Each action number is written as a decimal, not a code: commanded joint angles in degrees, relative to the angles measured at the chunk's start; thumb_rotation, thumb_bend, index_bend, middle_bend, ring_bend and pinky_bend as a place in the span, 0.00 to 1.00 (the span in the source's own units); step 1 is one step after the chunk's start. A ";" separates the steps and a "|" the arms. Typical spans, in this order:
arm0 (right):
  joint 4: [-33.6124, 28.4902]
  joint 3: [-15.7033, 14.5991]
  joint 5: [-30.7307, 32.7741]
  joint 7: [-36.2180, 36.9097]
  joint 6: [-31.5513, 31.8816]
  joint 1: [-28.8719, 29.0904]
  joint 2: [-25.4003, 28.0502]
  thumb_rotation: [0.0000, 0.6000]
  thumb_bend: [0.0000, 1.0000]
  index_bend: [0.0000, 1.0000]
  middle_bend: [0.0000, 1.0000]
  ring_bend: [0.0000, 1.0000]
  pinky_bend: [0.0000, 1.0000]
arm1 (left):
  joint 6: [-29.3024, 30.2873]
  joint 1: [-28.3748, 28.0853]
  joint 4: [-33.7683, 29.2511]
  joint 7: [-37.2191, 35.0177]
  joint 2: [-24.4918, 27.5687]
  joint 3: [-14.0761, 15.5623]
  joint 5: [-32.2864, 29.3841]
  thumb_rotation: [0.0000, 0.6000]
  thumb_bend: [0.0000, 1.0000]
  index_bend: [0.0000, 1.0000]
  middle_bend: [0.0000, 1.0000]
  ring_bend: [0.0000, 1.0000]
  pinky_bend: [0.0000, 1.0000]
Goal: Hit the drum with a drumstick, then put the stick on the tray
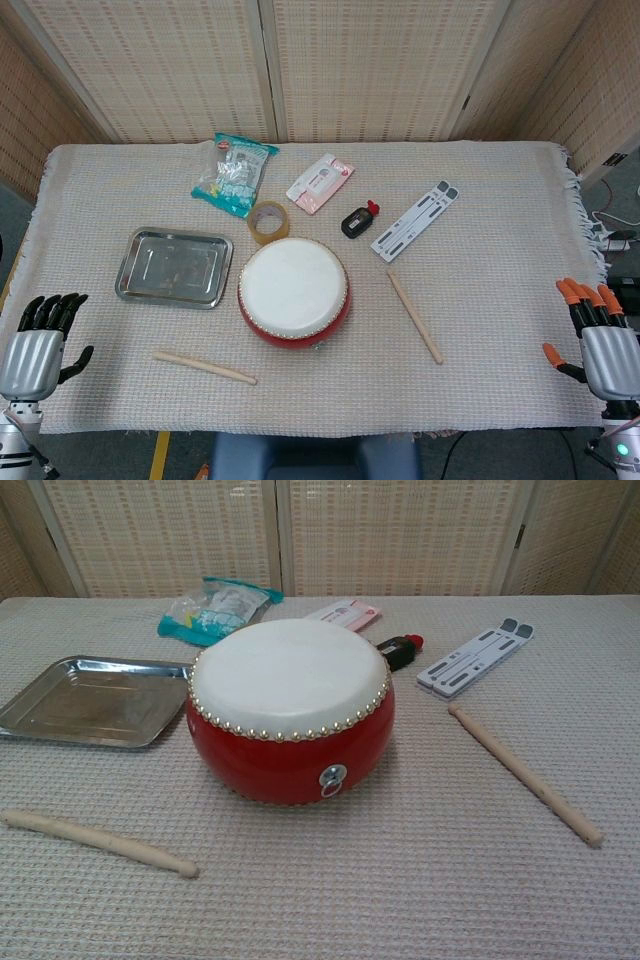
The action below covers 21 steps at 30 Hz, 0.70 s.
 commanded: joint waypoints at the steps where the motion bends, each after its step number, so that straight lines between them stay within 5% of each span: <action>1: 0.02 0.00 -0.04 0.07 -0.05 0.04 -0.04 1.00 0.25 0.00 0.05 0.00 0.00 | -0.06 -0.01 0.03 -0.04 -0.05 0.03 -0.06 1.00 0.26 0.17 0.15 0.11 0.10; 21: 1.36 -0.57 -2.91 2.48 3.28 -1.15 0.38 1.00 0.25 0.00 0.05 0.00 0.00 | -2.20 -2.48 0.18 -3.96 0.12 1.98 5.74 1.00 0.32 0.25 0.22 0.18 0.11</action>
